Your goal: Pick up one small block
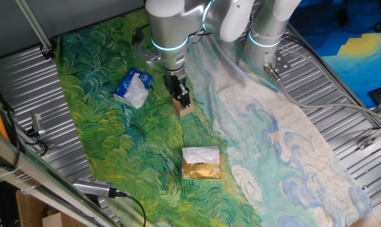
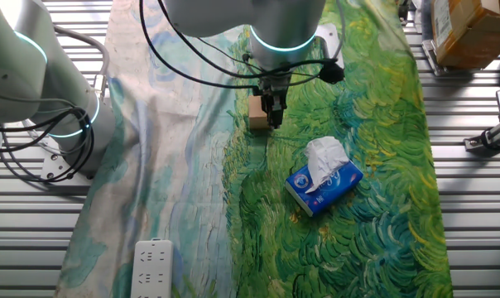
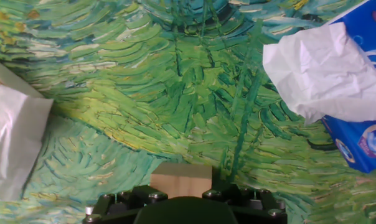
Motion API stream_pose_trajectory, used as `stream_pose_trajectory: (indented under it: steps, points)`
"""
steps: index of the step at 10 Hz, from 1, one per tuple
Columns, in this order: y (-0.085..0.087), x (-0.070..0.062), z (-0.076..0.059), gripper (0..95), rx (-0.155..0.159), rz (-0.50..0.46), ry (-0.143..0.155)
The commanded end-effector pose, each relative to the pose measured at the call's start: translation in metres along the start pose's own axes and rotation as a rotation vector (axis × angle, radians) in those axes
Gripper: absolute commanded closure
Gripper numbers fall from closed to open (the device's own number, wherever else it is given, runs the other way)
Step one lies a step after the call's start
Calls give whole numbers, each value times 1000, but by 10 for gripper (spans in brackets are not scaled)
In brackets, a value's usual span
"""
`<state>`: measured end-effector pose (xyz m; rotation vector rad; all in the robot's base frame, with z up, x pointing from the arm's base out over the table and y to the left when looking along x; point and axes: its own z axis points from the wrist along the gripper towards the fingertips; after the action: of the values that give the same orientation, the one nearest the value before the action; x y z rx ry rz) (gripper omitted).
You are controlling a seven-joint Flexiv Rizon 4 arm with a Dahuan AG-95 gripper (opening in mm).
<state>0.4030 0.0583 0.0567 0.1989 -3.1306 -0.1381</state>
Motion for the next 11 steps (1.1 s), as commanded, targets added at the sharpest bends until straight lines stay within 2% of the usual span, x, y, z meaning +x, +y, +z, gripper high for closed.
stream_pose_trajectory:
  steps: [1,2,5,8,9,11]
  points:
    - [1,-1,5,380,0,6,-3]
    - [1,-1,7,380,2,9,-5]
    - [1,-1,7,950,20,26,-5]
    - [1,-3,-8,950,24,28,22]
    - [1,-4,-17,950,28,27,33]
    - [4,-6,-45,950,40,4,57]
